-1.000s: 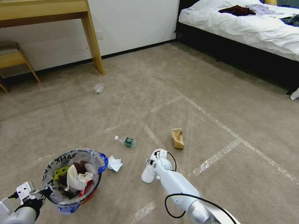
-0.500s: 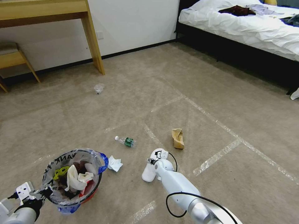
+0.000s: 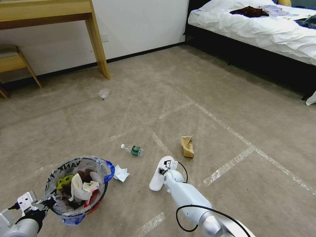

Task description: Pick up the trash bin and place the garbage on the floor into it.

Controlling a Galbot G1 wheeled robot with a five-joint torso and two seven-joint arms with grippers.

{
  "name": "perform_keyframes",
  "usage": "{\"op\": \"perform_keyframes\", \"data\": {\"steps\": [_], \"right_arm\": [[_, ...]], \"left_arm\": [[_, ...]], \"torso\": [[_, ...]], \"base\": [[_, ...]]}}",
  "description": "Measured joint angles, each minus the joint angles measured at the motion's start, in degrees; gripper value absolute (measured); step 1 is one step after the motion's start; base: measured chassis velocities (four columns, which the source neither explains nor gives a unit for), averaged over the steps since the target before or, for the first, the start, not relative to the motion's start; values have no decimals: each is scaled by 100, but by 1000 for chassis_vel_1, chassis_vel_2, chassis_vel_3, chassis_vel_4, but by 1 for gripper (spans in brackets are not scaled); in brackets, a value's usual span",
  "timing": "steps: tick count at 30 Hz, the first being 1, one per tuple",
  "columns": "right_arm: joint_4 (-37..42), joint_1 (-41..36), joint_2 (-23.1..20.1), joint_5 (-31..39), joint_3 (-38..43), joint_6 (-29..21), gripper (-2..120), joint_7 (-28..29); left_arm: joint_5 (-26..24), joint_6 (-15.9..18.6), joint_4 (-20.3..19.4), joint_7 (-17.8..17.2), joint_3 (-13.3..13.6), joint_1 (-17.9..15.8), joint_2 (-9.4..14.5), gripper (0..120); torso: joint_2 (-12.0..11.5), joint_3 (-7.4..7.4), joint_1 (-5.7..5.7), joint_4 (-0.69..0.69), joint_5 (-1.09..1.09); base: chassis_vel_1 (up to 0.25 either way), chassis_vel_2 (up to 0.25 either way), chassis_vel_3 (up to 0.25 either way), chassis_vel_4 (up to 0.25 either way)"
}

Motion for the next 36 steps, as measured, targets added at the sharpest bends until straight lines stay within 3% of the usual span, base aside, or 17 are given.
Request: {"op": "perform_keyframes", "data": {"steps": [4, 13, 22, 36], "right_arm": [[7, -26, 1, -23, -15, 1, 26, -27], [-15, -71, 5, -102, -57, 62, 0, -126], [399, -274, -26, -20, -142, 47, 0, -124], [2482, -642, -1068, 291, -186, 112, 0, 55]], "left_arm": [[4, -4, 16, 2, 7, -15, 0, 1], [39, -14, 57, 7, 40, -29, -17, 1], [76, -19, 102, 10, 90, -71, -33, 1], [-36, 37, 19, -35, 129, -108, 24, 1]], "torso": [[0, 0, 0, 1, 1], [-2, 1, 0, 3, 3], [-2, 3, 2, 5, 5], [-2, 1, 1, 3, 4]], "base": [[0, 0, 0, 0], [0, 0, 0, 0], [0, 0, 0, 0], [0, 0, 0, 0]]}}
